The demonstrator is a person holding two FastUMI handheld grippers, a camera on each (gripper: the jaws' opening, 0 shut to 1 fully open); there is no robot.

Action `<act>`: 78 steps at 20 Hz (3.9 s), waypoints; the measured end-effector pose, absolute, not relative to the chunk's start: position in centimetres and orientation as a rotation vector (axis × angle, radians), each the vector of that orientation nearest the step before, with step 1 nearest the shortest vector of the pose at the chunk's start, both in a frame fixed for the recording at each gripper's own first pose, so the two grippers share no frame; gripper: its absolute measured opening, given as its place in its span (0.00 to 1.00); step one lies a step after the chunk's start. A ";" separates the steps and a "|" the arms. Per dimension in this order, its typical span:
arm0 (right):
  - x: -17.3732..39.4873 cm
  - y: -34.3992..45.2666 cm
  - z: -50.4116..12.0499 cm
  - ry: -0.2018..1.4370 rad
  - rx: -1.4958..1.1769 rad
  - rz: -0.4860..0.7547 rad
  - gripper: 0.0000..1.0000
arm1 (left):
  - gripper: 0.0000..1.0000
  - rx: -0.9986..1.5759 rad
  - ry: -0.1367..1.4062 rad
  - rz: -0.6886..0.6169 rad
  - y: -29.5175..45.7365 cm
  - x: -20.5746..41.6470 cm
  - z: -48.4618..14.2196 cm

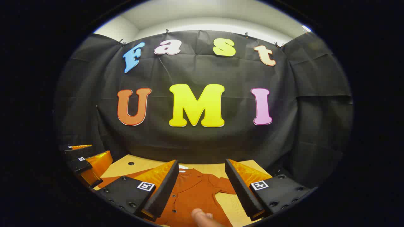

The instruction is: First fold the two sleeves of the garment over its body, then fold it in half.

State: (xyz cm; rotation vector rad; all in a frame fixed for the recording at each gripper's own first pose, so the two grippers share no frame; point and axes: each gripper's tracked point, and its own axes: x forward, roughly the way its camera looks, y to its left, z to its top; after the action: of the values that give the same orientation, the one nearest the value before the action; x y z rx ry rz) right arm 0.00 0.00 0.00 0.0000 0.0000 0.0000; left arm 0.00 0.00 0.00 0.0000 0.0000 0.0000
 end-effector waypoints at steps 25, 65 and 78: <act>15.1 -25.3 -2.8 0.036 -0.088 -0.380 0.94 | 0.97 0.020 0.012 -0.007 -2.7 1.0 0.5; 18.5 -40.9 -37.0 1.388 0.351 -0.492 0.45 | 0.98 0.070 0.140 0.270 2.3 1.0 -1.6; 19.4 -38.6 -36.2 1.378 0.470 -0.471 0.09 | 0.98 0.070 0.165 0.248 2.3 0.8 -2.6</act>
State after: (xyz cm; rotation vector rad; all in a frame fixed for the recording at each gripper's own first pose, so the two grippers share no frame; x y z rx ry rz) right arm 19.42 -38.60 -36.17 0.4696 1.3782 -0.4712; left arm 0.77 2.28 -2.61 0.0697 0.1654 0.2478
